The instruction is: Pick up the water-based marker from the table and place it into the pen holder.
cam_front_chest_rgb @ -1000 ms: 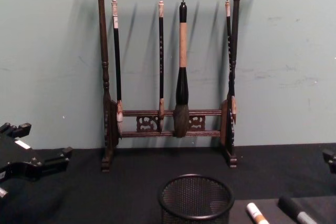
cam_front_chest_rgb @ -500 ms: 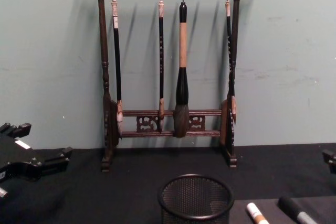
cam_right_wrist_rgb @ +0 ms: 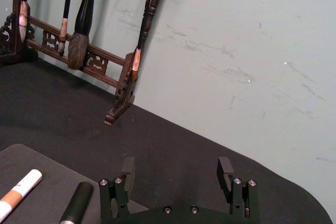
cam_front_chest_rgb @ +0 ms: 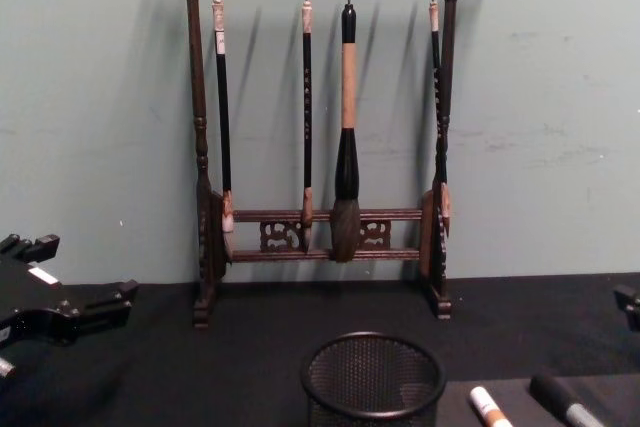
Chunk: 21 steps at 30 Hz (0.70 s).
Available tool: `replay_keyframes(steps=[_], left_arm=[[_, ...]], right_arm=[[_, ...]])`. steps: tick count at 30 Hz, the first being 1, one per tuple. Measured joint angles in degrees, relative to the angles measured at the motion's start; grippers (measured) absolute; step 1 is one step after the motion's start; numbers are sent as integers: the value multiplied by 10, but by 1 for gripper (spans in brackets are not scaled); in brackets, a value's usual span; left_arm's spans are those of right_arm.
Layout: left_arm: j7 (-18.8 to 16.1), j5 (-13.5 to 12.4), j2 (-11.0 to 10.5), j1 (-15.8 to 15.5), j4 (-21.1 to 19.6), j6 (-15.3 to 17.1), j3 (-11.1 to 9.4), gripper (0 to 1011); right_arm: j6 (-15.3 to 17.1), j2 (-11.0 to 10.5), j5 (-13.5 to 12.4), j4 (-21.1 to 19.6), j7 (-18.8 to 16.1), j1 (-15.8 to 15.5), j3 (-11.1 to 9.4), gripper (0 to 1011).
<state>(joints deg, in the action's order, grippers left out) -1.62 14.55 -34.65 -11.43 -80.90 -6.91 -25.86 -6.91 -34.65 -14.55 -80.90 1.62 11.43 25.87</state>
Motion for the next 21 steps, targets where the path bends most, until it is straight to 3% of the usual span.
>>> replay_keyframes(steps=[21], left_arm=[[0,0,0,0,0,0,0,1001]], right_arm=[[0,0,0,0,0,0,0,1000]])
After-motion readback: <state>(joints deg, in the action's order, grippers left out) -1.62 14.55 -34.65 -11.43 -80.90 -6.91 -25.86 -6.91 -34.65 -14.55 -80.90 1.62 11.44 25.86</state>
